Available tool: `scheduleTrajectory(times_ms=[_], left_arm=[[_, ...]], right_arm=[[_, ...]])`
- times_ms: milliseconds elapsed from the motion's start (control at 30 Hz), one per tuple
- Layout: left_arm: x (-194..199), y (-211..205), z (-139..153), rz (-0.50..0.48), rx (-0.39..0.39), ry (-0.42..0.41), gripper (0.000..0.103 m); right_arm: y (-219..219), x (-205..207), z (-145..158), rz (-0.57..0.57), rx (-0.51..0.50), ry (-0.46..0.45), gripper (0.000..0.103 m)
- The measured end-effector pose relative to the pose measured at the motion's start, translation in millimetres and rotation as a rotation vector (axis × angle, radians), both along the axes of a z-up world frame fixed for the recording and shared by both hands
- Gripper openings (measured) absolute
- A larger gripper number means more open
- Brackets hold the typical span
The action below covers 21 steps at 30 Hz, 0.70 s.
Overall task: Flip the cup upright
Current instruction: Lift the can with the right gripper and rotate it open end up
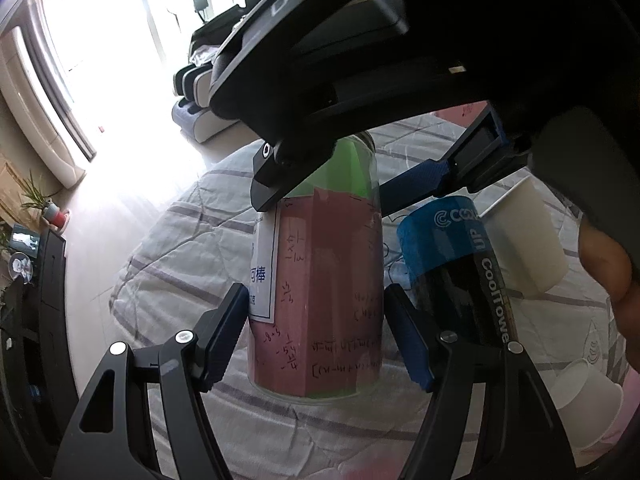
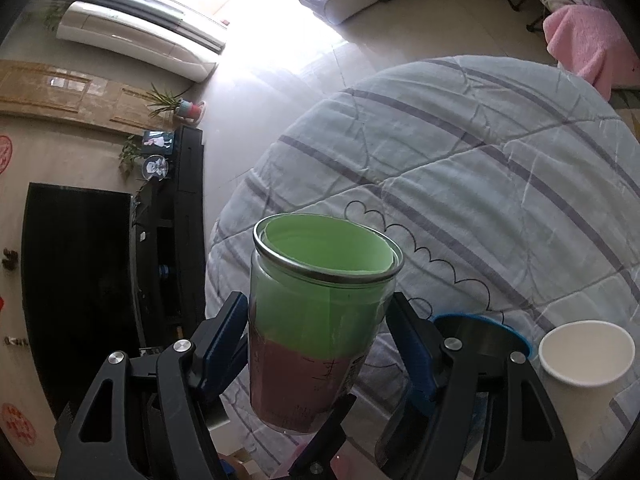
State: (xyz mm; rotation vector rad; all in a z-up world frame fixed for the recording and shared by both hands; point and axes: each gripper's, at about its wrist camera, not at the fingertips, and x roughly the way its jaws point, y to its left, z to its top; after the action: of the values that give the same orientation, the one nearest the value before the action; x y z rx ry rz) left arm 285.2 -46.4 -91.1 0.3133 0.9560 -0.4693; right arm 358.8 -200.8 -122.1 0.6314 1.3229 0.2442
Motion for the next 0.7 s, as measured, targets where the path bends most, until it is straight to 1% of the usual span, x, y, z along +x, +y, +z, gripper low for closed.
scheduleTrajectory(times_ms=[233,367,500,600,700], left_arm=[[-14,22,4,0.035,-0.050,-0.015,0.071],[-21,39,0,0.063,-0.096,0.018,0.071],[-29,55,-6,0.084,-0.134,0.054,0.071],[-32,72,-8,0.109,-0.165,0.071,0.072],[-35,88,-15,0.128,-0.204,0.091,0.074]], right_arm=[[17,-10,18,0.051,-0.029,-0.074,0.072],[32,-17,19,0.092,-0.054,-0.111,0.070],[44,-22,16,0.122,-0.059,-0.115,0.070],[51,-26,15,0.136,-0.114,-0.138,0.070],[53,-30,17,0.146,-0.112,-0.155,0.070]])
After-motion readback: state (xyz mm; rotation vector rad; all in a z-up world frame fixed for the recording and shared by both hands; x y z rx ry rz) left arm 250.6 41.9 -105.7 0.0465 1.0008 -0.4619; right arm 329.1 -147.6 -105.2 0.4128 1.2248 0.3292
